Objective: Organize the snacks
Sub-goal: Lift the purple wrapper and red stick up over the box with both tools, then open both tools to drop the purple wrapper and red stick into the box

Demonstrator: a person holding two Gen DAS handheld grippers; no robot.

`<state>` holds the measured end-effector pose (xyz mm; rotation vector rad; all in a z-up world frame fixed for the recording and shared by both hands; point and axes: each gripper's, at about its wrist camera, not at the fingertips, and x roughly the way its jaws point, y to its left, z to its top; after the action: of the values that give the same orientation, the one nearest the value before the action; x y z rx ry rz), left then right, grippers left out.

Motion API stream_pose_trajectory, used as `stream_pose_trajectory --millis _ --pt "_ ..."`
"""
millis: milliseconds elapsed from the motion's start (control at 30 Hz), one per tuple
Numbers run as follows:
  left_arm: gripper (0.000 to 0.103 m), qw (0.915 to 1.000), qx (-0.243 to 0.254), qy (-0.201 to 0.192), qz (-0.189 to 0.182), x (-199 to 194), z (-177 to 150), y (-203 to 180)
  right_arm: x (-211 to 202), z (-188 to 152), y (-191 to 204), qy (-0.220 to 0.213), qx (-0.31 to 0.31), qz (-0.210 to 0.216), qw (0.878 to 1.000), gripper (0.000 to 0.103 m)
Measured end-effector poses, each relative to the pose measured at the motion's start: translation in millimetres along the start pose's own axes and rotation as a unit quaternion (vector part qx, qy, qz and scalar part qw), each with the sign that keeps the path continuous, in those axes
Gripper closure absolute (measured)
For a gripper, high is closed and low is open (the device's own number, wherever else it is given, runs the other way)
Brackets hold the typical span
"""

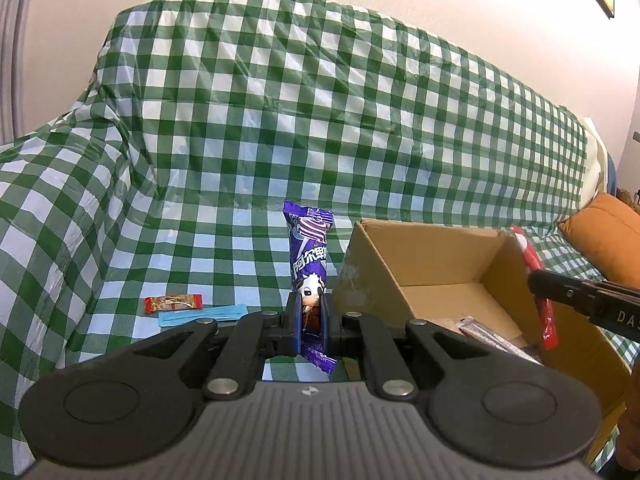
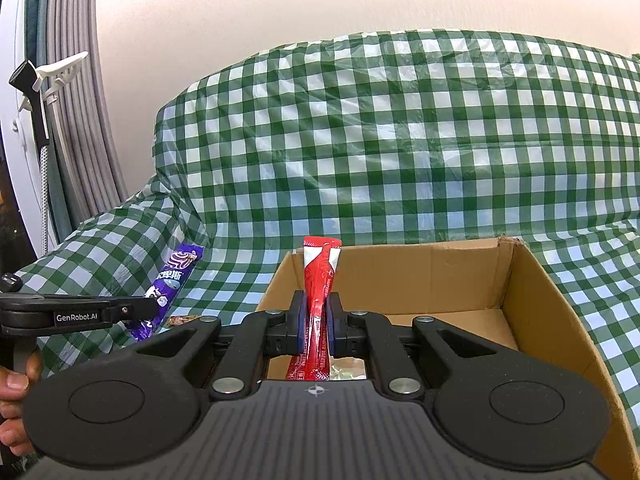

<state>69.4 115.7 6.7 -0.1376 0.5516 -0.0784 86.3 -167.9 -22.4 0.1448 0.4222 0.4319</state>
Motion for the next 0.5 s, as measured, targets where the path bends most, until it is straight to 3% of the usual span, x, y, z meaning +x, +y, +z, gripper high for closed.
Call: stream_pose_trajectory --millis 267,500 --pt "0.093 0.9986 -0.003 -0.028 -0.044 -2 4 -18 -7 1 -7 -0.011 -0.001 -0.017 1.0 0.092" --pt "0.093 0.9912 0.013 -0.068 -0.113 -9 4 -54 -16 1 -20 -0.025 -0.001 -0.077 0.997 0.092"
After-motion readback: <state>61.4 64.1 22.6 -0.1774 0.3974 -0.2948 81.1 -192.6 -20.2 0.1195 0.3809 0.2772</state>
